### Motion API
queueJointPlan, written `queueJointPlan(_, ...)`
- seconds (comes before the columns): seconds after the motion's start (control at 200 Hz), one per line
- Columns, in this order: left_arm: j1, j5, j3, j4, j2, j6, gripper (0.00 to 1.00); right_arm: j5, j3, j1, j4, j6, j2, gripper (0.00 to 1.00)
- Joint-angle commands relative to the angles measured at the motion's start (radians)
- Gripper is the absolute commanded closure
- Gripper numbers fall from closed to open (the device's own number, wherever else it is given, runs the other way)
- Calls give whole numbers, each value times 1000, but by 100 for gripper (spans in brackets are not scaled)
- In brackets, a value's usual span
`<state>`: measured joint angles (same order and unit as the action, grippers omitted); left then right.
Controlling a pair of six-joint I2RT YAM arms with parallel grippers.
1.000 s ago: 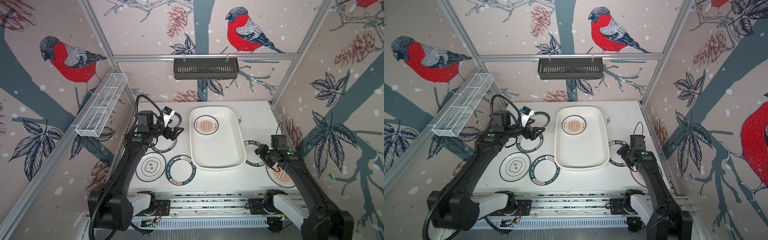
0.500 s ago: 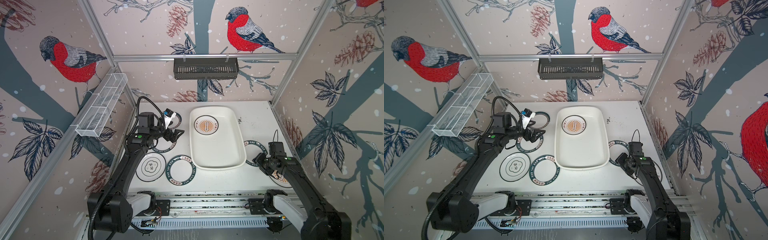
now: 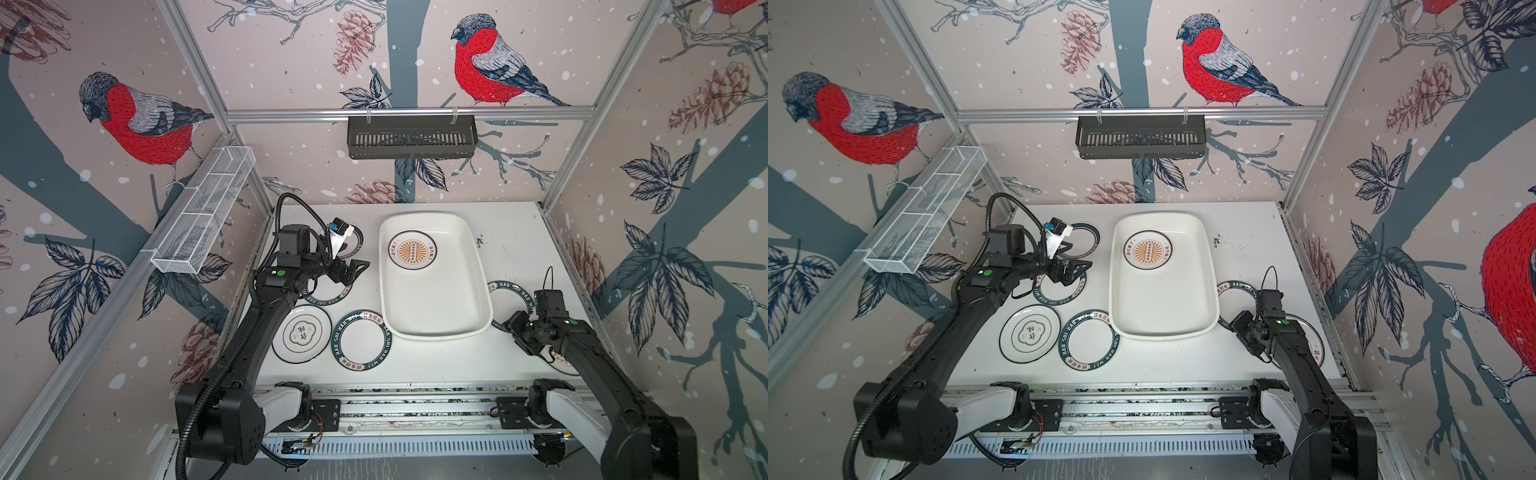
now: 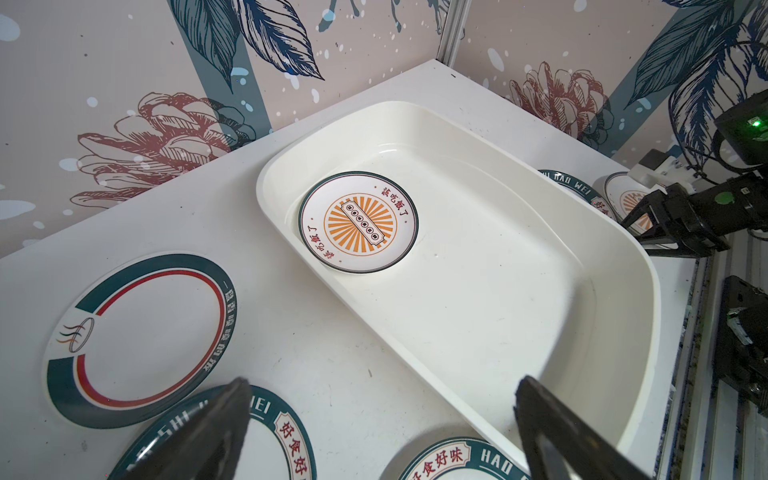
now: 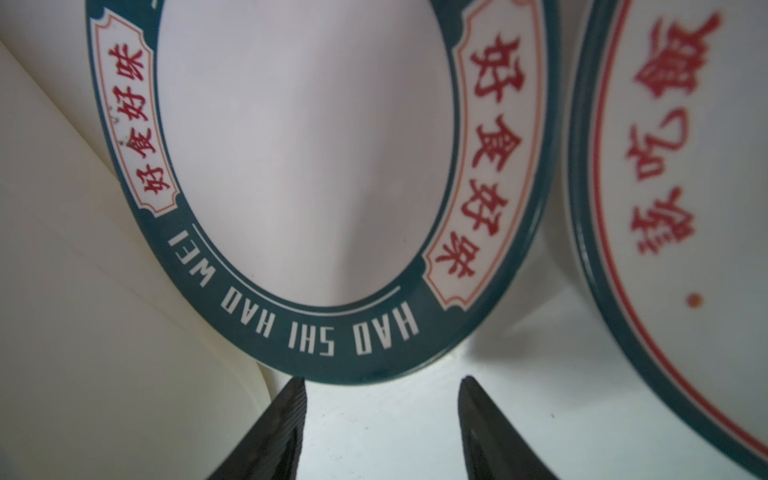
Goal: Place the plates into the plastic bin on the countertop
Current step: 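Pinch the rim of the green 'HAO SHI HAO WEI' plate with the right gripper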
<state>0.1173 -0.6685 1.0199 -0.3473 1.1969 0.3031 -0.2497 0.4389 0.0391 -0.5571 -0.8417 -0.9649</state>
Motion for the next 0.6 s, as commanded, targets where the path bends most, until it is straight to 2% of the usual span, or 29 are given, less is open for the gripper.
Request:
queueJointPlan(0.0, 4, 3, -3, 17, 1, 4, 2, -3, 3, 4, 69, -11, -29, 40)
queueJointPlan(0.595, 13, 7, -6, 30, -3, -16, 2, -23, 13, 64, 265, 7, -168, 48)
